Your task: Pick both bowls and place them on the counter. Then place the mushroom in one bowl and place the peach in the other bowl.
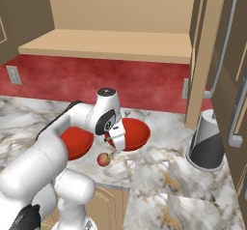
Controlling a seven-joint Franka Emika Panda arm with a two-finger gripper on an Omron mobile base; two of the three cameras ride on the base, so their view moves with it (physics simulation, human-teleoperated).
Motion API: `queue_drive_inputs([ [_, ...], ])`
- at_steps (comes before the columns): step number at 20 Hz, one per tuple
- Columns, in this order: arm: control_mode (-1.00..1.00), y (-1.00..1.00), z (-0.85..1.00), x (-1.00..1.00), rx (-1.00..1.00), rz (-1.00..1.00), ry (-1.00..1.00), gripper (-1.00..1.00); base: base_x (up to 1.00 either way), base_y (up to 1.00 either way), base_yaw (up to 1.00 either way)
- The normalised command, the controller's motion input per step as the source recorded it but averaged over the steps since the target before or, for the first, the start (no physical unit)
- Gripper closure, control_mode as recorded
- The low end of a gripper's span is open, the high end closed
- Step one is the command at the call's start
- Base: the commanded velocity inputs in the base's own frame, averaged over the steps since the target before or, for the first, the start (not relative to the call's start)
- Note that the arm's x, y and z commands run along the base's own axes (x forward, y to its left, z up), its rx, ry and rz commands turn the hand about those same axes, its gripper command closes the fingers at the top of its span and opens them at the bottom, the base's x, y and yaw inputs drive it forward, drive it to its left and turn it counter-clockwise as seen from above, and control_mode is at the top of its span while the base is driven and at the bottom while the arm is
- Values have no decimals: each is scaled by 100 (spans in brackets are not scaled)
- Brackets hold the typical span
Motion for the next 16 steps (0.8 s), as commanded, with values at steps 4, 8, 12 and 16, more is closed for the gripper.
queue_drive_inputs([
  [4, -100, 0, -29, 74, 0, 0, 6, 100, 0, 0, 0],
  [8, -100, -8, -33, 59, 0, 0, 8, 100, 0, 0, 0],
  [12, -100, -15, -30, 35, 0, 0, 12, 100, 0, 0, 0],
  [16, -100, -11, -19, 20, 0, 0, 6, 100, 0, 0, 0],
])
